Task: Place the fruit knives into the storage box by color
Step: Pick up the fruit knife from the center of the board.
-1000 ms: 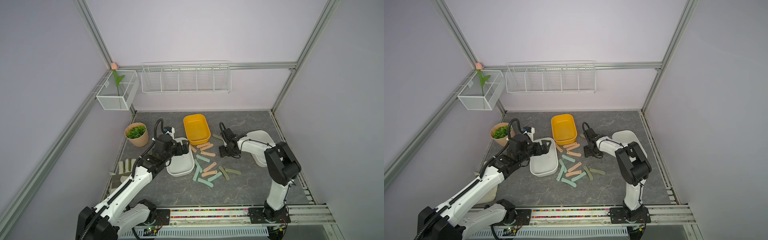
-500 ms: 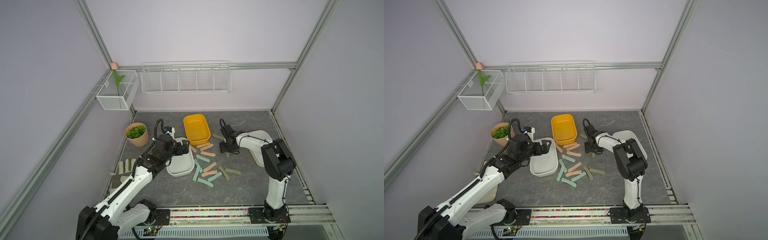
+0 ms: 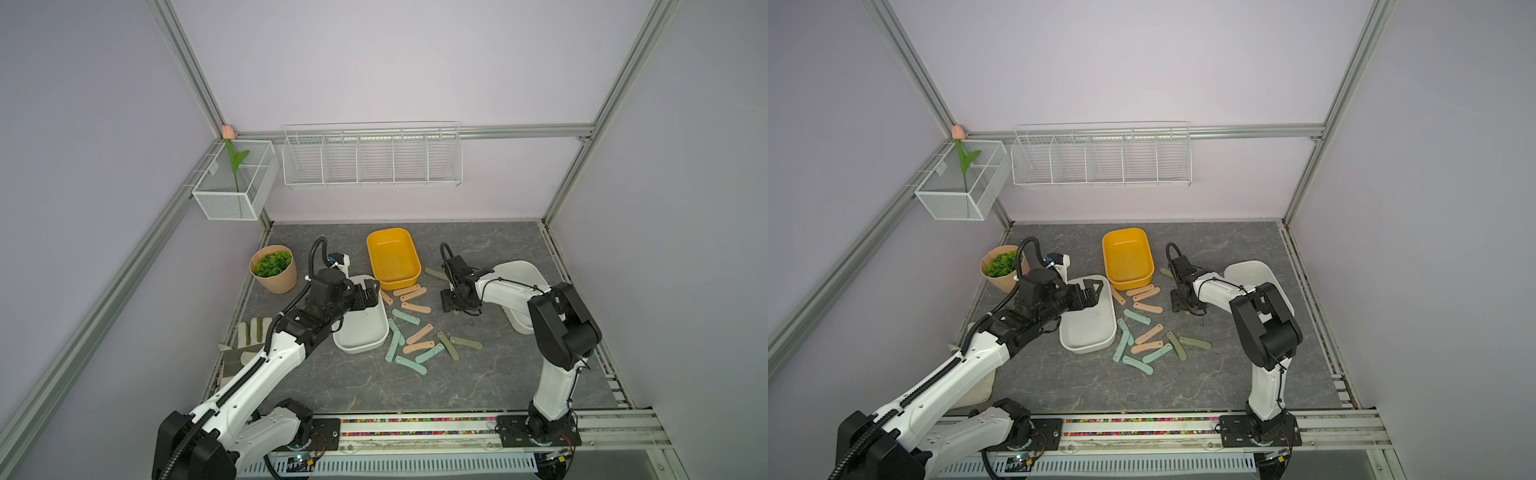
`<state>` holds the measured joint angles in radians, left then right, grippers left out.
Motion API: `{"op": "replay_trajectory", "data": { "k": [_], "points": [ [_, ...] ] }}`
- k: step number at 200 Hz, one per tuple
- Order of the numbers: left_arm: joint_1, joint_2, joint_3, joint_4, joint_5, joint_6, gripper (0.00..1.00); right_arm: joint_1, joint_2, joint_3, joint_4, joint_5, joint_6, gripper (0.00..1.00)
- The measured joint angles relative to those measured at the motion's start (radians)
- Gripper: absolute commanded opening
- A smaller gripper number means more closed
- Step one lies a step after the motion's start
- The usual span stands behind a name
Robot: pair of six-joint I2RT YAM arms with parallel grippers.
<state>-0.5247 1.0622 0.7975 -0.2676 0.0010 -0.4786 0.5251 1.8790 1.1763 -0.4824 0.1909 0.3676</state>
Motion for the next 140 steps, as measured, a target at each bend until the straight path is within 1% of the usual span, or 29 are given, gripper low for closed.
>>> {"op": "replay_trajectory", "data": {
  "k": [44,78,140],
  "points": [
    [0.000,0.000,-0.002,0.001,0.000,0.000,0.99,0.020,-0.003,-0.007,0.006,0.015,0.019,0.51],
    [0.000,0.000,-0.002,0.002,0.000,0.000,0.99,0.026,-0.003,-0.007,0.007,0.026,0.028,0.45],
    [0.000,0.000,-0.002,0.002,0.001,-0.008,0.99,0.012,-0.008,-0.018,0.014,0.029,0.048,0.28]
  ]
}}
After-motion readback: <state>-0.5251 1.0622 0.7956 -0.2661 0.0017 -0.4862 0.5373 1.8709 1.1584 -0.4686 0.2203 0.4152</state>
